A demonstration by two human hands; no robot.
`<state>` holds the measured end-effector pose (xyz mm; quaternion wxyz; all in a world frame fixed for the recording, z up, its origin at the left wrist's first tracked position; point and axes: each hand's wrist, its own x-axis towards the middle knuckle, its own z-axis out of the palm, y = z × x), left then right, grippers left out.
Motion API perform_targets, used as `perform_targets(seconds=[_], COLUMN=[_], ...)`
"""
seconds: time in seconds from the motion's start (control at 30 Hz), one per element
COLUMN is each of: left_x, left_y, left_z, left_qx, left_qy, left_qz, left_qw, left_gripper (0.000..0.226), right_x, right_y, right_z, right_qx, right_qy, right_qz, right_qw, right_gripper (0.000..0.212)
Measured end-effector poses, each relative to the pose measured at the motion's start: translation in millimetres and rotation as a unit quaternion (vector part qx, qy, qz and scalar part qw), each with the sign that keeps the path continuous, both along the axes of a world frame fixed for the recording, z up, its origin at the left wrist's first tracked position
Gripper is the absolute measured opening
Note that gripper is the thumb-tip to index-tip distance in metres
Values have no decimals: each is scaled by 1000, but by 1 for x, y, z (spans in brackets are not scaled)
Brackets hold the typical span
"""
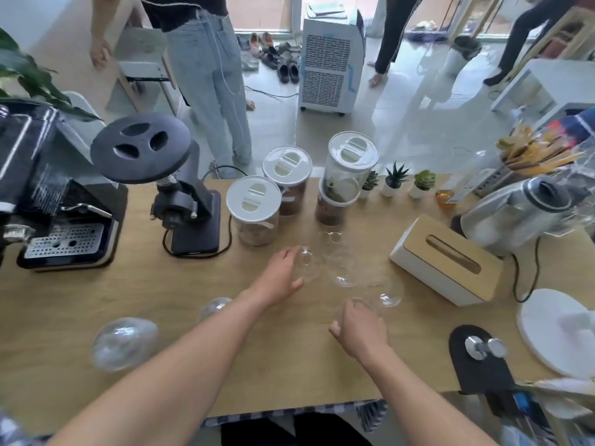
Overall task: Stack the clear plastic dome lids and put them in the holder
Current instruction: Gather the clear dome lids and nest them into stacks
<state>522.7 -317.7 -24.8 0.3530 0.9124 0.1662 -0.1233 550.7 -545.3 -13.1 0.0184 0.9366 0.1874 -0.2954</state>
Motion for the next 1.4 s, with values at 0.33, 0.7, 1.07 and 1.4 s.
perform_targets(seconds=[0.33,0.7,1.07,1.4], left_x=[9,-66,-149,-194], left_y=[-26,32,93,106], left_z=[-17,12,33,36], left_qx=[85,43,28,2], left_qy=[-21,-125,-136,-145], left_qz=[-17,29,50,66], left_qw=[996,991,989,987], left_gripper=[76,77,79,78], right_x=[-9,-38,-57,-63], right_y=[-11,38,62,80], right_z=[10,39,30,42], right_qx=[105,261,272,367], right_qy=[6,-15,-14,-74], right_qz=[-71,-203,-265,-275], right_qw=[992,944,925,886], right_gripper=[16,30,45,37])
